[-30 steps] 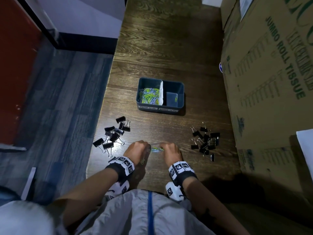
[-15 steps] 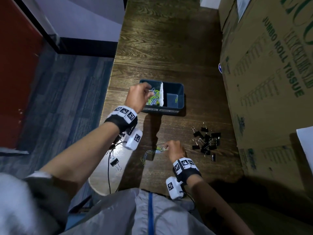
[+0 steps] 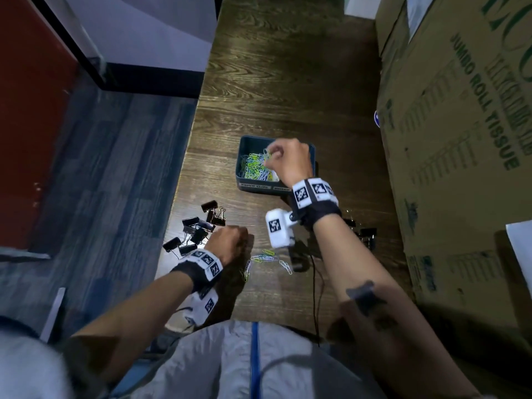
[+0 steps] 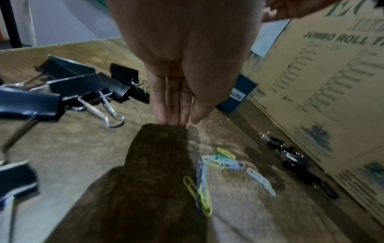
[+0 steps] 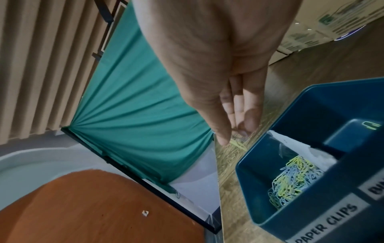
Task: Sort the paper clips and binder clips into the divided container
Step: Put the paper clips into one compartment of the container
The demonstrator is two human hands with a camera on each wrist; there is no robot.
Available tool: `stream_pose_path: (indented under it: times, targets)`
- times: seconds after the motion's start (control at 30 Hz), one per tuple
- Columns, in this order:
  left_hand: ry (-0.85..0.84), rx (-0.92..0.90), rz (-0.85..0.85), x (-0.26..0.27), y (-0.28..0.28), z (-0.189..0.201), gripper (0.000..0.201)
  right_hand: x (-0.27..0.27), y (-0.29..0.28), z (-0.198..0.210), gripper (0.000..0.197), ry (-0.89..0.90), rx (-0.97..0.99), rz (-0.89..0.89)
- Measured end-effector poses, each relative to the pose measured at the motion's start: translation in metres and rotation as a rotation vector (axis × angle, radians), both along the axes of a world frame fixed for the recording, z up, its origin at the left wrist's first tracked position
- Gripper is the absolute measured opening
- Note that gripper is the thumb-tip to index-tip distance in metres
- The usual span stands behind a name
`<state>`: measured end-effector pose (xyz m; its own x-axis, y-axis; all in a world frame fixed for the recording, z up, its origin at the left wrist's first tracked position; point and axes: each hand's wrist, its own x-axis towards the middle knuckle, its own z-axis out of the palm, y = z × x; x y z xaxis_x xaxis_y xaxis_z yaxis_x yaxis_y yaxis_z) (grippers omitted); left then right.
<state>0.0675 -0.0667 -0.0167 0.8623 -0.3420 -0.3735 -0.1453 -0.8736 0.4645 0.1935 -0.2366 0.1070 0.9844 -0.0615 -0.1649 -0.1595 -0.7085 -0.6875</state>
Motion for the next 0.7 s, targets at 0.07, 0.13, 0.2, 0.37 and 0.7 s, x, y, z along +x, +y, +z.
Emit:
stream_pose_path:
  times: [0.07,0.13,0.2,0.37,0.7]
  targets:
    - [0.031,-0.021,-0.046,-0.010,0.001,-0.006,0.010,0.004,0.001,0.000,0.036,0.005,-0.018,0.039]
    - [0.030,-0.022,-0.097,-0.016,0.003,-0.010,0.011,-0.005,-0.001,-0.008,0.044,0.002,-0.074,0.082]
    - [0.026,0.015,-0.135,-0.022,0.006,-0.014,0.019,-0.024,-0.004,-0.028,0.040,0.028,-0.103,0.110]
    - [0.057,0.069,-0.183,-0.035,0.013,-0.027,0.060,-0.101,-0.029,-0.099,0.021,0.315,-0.182,0.227]
    - [0.027,0.007,-0.183,-0.044,-0.001,-0.035,0.042,-0.189,-0.041,-0.164,0.021,0.412,-0.219,0.184]
